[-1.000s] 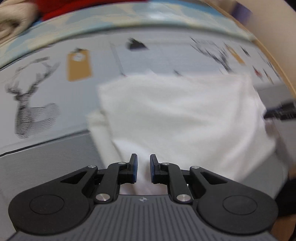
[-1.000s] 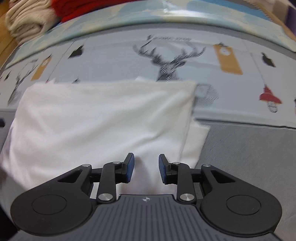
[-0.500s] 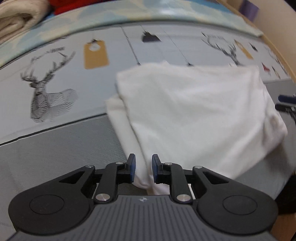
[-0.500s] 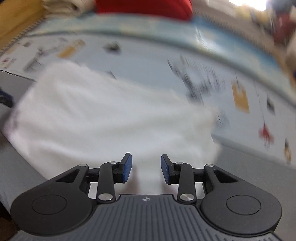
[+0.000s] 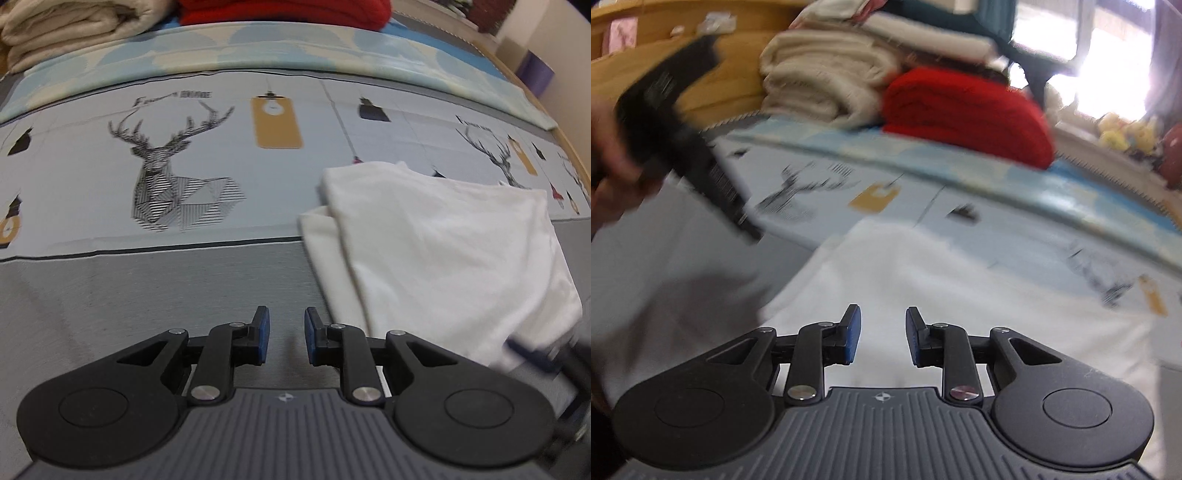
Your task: Fold small clothes
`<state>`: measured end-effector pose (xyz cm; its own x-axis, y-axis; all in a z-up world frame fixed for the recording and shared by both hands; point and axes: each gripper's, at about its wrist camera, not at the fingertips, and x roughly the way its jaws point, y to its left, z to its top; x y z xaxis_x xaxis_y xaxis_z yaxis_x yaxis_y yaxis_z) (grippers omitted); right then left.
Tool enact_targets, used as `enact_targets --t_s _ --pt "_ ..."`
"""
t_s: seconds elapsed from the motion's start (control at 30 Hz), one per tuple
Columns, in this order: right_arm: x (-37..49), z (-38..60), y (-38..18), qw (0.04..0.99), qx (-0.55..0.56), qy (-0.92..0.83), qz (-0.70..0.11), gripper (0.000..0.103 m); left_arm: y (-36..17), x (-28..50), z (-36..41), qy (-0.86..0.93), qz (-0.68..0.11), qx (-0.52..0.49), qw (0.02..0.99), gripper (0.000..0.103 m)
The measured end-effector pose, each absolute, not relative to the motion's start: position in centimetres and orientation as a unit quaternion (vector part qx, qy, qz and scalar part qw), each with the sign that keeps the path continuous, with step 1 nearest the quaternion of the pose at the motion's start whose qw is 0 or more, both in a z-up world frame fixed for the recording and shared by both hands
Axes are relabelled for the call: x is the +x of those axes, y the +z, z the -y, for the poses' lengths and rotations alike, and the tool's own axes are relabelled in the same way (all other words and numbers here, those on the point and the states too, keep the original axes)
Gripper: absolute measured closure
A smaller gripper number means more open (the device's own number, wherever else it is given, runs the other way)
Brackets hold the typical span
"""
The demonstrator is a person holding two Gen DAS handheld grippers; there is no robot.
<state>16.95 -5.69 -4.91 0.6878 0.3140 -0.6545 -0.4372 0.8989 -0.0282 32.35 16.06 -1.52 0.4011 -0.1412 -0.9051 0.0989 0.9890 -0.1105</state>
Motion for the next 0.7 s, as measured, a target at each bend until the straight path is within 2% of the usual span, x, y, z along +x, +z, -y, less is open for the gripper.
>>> enact_targets --t_s 0.07,0.13,0.2,0.4,0.47,0.5,0.53,0.57,0.63,0.67,0.7 --pt "16.2 3.6 -6.0 0.905 -0.107 0.220 -0.349 0.071 -1.5 32.4 -17.0 -0.068 -0.541 -0.027 0.838 0.081" --pt "15.7 1.8 -6.9 0.891 -0.127 0.249 -0.358 0.062 -1.6 32.4 -18.0 -0.065 -0.540 -0.033 0.838 0.081" --pt "15.2 0.2 -7.8 0.880 -0.161 0.268 -0.357 0.059 -1.9 32.4 -18.8 -0.061 -0.542 -0.038 0.837 0.081" --pt "14.7 -3.4 -10.0 0.856 -0.237 0.286 -0.361 0.058 -2.5 32.3 -20.5 -0.062 -0.549 -0.054 0.832 0.081" --pt "15.1 -4.5 -10.7 0.850 -0.259 0.280 -0.362 0.058 -2.8 32.5 -21.0 -0.067 -0.552 -0.075 0.828 0.076" --pt "15.2 -4.9 -10.8 0.851 -0.267 0.277 -0.358 0.058 -2.9 32.7 -21.1 -0.072 -0.554 -0.093 0.824 0.067" --pt "15.3 -5.3 -10.8 0.852 -0.270 0.275 -0.354 0.060 -3.2 32.8 -21.3 -0.077 -0.555 -0.115 0.820 0.059" --pt "15.4 -5.4 -10.7 0.853 -0.271 0.275 -0.352 0.062 -3.5 33.0 -21.5 -0.082 -0.557 -0.136 0.815 0.055" --pt "15.6 -5.4 -10.4 0.858 -0.266 0.272 -0.345 0.082 -4.1 33.5 -21.5 -0.085 -0.565 -0.176 0.802 0.050" --pt "15.5 -5.3 -10.1 0.863 -0.261 0.271 -0.338 0.085 -4.4 33.8 -21.5 -0.090 -0.564 -0.203 0.795 0.047" --pt "15.3 -5.0 -9.7 0.868 -0.256 0.268 -0.330 0.088 -4.6 34.1 -21.2 -0.100 -0.562 -0.225 0.789 0.038"
